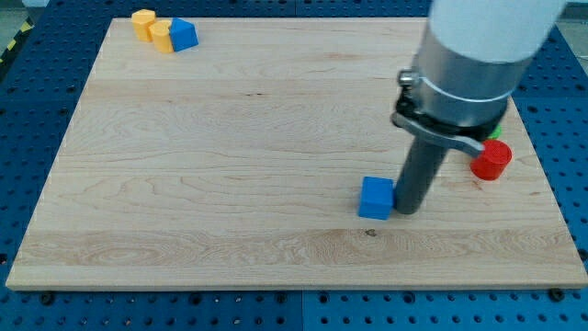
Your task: Slide the blue cube below the yellow heart and blue triangle
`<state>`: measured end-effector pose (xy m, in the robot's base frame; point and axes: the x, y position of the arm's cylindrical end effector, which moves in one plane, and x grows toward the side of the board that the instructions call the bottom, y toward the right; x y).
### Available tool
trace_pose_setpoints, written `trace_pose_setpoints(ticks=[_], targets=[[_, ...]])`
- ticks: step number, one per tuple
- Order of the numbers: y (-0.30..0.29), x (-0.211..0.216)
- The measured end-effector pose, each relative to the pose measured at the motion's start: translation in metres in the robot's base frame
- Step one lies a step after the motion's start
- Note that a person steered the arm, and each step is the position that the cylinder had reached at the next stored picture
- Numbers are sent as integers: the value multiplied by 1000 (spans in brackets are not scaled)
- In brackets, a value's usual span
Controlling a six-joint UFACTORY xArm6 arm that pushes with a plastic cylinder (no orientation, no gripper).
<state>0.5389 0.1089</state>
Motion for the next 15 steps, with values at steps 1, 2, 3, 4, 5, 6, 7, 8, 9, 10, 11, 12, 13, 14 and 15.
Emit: trace_pose_setpoints(ticks=[1,2,3,4,5,6,7,8,9,10,11,12,13,14,15], targets=[[-41,1],[-81,3],[-124,3],[-166,3],[-188,-5],[-196,-28],[-222,-32],[-248,-34],[-265,-44],[-269,-72],[-269,-108],[-269,-144],[-269,-179],[-269,-201],[-261,-201]])
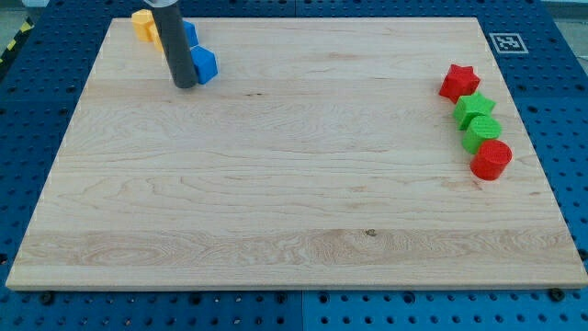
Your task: Slide the blue cube below the yellow heart and blue triangle
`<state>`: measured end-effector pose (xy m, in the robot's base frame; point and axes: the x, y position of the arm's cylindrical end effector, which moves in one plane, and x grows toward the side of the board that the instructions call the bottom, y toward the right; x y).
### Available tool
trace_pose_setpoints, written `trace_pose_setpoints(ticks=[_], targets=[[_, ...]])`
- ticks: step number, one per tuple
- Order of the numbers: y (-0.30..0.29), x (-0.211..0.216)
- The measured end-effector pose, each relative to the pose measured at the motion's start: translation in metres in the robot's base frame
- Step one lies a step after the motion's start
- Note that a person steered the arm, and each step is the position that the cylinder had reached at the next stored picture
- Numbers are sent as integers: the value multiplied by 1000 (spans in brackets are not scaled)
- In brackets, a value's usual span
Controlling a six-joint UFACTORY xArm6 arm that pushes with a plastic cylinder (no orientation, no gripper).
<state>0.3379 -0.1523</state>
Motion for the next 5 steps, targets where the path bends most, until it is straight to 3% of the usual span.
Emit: trace_pose_setpoints(ticks=[2,5], targets=[[64,2],[70,-22]])
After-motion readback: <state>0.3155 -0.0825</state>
